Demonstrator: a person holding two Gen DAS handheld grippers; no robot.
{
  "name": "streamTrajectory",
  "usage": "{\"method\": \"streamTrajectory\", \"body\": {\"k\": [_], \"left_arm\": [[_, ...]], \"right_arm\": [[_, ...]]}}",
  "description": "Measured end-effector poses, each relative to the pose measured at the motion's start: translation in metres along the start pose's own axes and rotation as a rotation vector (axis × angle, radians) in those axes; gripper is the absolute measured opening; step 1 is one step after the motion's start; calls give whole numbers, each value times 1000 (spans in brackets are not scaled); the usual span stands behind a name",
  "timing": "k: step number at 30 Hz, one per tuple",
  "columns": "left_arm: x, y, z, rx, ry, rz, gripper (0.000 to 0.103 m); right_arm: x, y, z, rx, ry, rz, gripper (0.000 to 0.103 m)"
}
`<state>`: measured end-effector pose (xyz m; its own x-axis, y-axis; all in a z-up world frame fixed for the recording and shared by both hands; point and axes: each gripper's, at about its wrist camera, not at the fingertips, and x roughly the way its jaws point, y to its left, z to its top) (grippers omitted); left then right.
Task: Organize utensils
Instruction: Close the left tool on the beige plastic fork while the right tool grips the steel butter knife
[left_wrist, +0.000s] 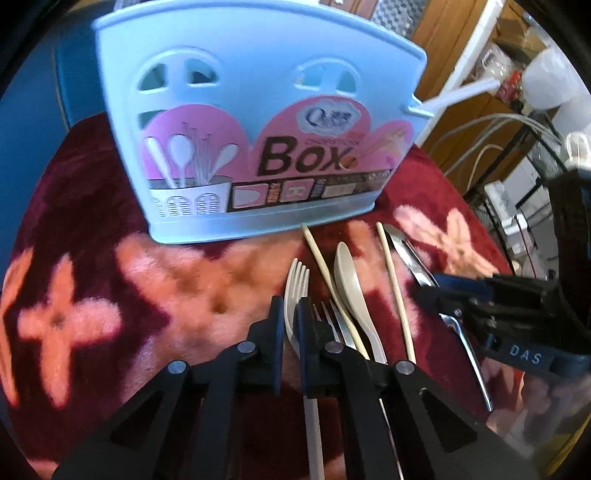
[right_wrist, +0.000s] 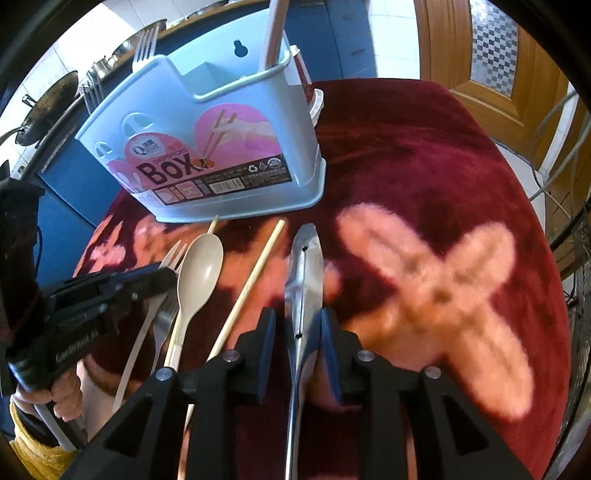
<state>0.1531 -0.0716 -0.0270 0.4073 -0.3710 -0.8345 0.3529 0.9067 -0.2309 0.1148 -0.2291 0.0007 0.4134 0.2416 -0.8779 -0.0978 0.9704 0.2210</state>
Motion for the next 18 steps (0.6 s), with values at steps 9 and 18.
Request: {"method": "streamTrajectory", "body": {"k": [9,18], "left_arm": [[1,-5,1,18,-8,-14,2],[-51,2,-8,2,-179,2,2]], "right_arm": [[5,5,4,-45,5,-26,23],[-36,9,-11,-15,-175,56,22]]}}
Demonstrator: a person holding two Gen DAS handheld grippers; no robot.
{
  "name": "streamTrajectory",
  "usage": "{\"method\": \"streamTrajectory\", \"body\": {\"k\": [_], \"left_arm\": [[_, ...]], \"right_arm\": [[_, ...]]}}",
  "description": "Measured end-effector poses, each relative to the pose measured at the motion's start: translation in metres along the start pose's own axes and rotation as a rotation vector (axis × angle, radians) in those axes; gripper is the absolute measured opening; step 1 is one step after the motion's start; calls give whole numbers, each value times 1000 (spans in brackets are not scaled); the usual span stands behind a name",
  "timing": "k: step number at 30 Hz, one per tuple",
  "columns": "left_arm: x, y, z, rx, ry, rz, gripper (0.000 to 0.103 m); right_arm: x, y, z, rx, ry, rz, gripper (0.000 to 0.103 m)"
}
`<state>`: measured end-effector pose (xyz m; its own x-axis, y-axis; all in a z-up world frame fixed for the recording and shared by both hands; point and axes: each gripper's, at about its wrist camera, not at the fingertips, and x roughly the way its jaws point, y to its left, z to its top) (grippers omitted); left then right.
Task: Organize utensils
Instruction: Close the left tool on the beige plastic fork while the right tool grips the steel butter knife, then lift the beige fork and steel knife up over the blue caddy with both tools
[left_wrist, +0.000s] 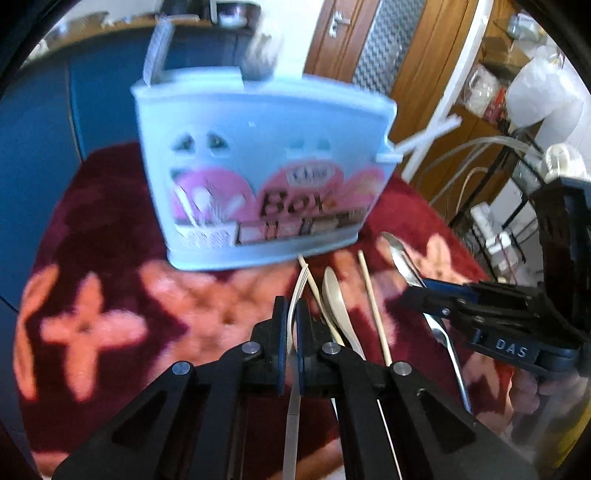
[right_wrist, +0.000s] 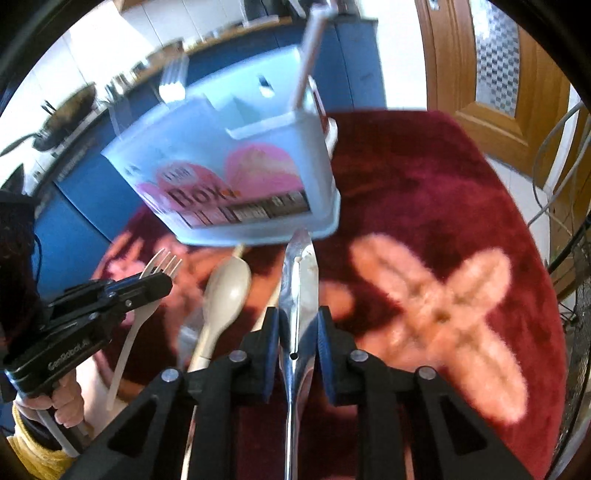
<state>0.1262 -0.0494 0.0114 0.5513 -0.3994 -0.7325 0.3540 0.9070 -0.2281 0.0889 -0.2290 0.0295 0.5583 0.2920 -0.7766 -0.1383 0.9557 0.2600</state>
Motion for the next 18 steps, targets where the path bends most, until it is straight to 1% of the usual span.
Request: {"method": "streamTrajectory", "body": {"k": [5,6,8,11,18], "left_arm": [[-32,2,10,-27,-108,-10,2],[-37,2,13,-34,-129,-15,2],[-46,1,19,-42,-167,-19,2],[-54,-4,31,-37,-219,-14,2],[-71,-11,67,-26,-310,-10,2]], "right_arm": [[-36,13,0,-22,-152,45,22],[-42,18,1,-31,-188,46,22],[-51,23,2,-42,-233,39,22],[-63,29,15,-53,-305,35,22],[-78,33,45,-41,-389,40,22]]}}
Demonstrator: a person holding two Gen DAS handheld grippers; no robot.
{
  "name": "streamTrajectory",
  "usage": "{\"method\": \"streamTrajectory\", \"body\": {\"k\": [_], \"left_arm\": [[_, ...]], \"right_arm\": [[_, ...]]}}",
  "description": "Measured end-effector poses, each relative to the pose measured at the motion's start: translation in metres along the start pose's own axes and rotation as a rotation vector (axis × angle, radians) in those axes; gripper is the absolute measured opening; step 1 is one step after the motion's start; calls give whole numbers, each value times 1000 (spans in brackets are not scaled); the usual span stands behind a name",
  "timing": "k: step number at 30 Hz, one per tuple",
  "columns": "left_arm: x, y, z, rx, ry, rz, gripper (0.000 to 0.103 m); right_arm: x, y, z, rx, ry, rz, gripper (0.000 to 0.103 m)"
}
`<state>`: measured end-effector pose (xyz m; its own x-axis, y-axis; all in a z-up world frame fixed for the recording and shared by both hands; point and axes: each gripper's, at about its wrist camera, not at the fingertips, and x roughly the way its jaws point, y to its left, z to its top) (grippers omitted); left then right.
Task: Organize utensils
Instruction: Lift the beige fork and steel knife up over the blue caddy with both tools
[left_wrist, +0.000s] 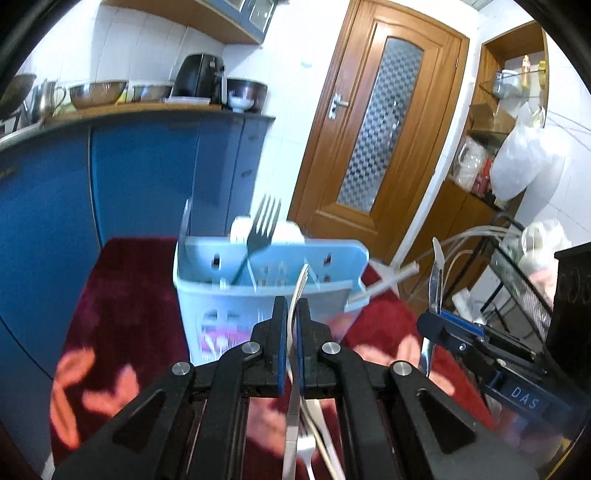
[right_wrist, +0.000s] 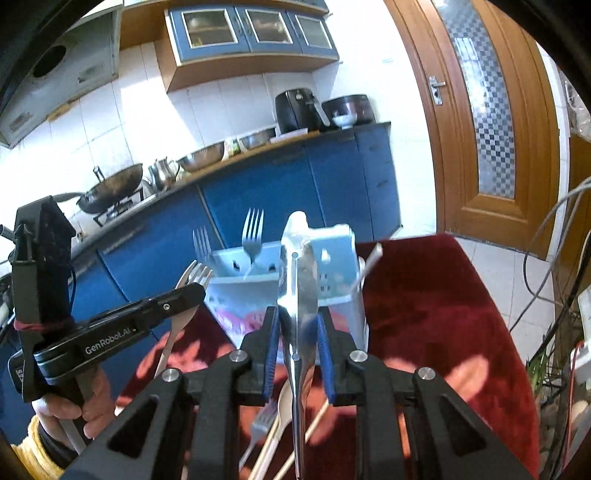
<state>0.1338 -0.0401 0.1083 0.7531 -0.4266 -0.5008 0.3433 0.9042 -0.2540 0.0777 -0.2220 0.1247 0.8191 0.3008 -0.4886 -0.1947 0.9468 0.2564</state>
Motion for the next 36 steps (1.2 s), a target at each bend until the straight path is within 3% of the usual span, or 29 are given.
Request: {"method": "streamTrajectory", "body": {"k": [11,21,26,36], "left_arm": [[0,1,64,-10,-159,-14,2],[14,32,109,-70,-331,0,2],[32,54,112,-125,-380,15,2],[58,84,82,-185,-464,100,2]], "right_arm": [[12,-1,57,20,-85,-24,22],[27,1,96,13,-167,-52,22],[43,1,102,-2,-205,-79,22],[79,0,82,-46,-187,-88,22]]}}
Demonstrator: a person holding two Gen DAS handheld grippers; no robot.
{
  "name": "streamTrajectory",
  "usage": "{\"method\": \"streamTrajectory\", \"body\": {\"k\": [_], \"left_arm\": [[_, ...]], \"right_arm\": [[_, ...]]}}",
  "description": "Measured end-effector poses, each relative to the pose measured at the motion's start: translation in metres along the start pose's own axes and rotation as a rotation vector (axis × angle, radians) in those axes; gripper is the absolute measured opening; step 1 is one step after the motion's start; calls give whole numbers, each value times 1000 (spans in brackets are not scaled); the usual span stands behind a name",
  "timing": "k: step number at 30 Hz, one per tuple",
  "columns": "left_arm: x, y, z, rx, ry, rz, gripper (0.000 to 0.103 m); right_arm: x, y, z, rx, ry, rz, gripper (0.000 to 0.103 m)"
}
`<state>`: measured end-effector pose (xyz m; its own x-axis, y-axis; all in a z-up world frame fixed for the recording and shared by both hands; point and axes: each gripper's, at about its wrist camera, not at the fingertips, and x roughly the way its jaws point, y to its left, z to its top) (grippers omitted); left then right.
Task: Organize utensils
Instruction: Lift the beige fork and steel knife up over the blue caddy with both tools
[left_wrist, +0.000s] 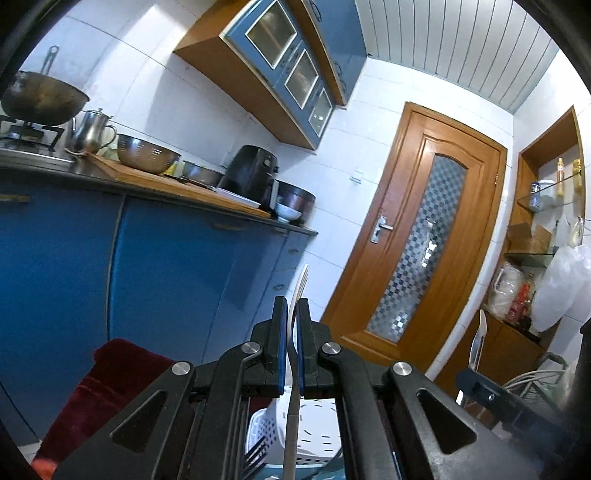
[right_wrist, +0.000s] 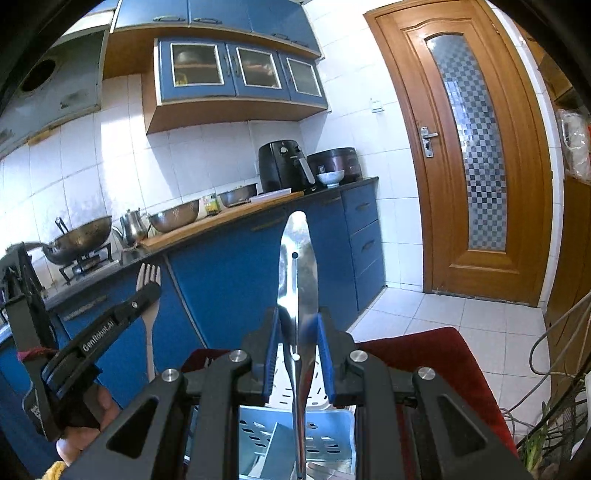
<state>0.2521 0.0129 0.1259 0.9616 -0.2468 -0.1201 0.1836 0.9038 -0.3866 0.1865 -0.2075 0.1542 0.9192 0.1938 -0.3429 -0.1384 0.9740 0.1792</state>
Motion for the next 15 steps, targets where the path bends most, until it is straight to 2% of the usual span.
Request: {"method": "streamTrajectory", "body": {"k": [9,15], "left_arm": [[-16,-10,-29,102,-74,46,2],[-21,-10,-43,127,-74,68,2]], "right_arm": [[12,4,-23,-22,56,13,22],[14,4,-37,-27,93,30,22]]}}
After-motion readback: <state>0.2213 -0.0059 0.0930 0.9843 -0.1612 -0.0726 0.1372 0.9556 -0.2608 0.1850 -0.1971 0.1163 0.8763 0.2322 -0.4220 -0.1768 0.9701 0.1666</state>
